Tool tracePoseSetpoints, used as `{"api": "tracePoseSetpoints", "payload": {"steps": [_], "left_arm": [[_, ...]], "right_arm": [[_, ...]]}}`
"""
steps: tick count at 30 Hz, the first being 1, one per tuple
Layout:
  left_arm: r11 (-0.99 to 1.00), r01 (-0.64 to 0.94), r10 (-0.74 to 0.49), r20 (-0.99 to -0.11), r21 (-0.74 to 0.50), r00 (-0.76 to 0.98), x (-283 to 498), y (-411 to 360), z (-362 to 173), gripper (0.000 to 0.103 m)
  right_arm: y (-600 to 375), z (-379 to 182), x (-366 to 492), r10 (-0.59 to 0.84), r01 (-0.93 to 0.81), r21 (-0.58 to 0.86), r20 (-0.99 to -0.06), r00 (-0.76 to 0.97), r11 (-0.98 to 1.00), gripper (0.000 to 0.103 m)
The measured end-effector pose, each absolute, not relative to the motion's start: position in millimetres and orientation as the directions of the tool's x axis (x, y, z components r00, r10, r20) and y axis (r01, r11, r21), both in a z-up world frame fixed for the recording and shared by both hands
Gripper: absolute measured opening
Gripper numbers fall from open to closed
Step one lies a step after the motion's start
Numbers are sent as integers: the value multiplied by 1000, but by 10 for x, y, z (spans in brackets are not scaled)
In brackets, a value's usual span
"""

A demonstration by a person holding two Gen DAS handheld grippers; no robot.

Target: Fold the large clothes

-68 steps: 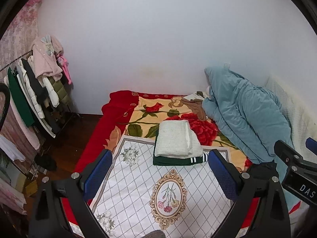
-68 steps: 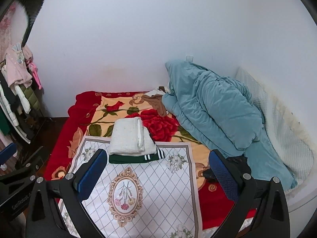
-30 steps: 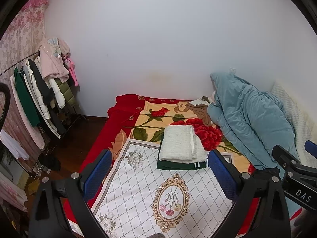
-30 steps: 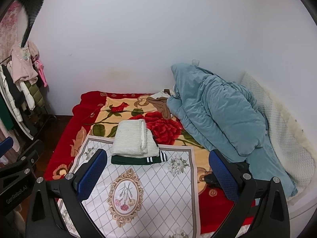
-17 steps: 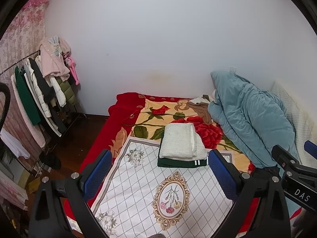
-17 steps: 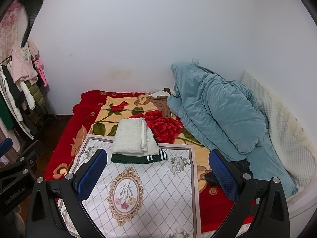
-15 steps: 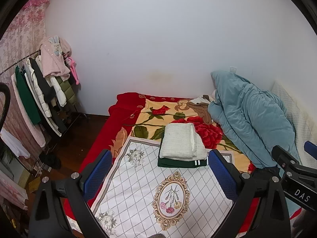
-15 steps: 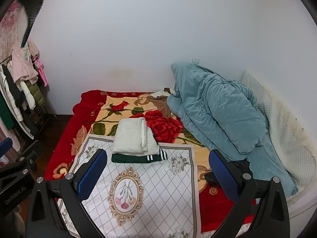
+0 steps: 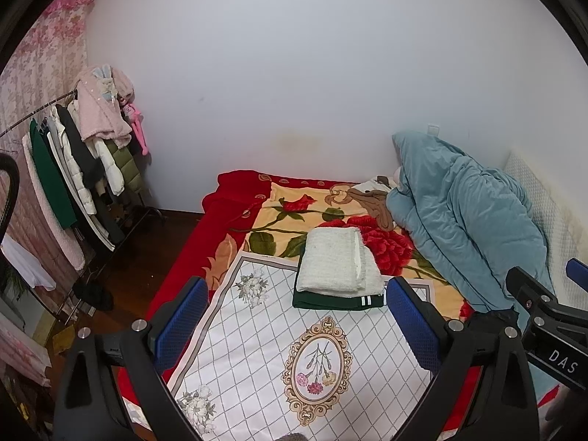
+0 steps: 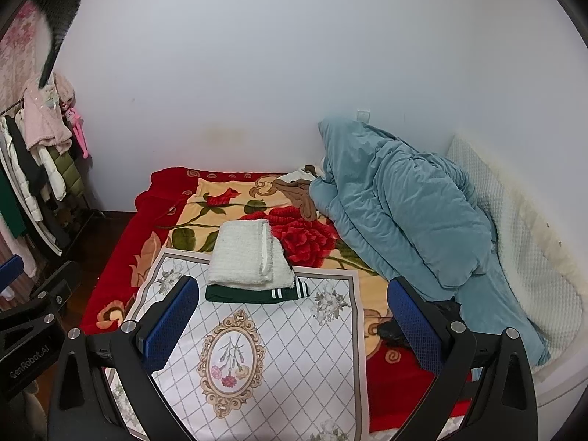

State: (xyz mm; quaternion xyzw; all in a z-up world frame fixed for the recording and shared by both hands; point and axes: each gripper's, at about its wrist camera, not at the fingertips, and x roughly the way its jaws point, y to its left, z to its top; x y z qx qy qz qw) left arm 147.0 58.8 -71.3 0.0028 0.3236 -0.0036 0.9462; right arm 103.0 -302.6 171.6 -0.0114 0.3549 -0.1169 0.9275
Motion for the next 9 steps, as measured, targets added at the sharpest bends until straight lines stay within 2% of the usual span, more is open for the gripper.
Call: {"api": "tracePoseSetpoints", "payload": {"steps": [9], "left_arm": [[1000,-1,3,-613,3,790,1470,590,-708,99]], "right_arm": [[-2988,1715,1032,-224,207,-104,-655,722,973,103]]}}
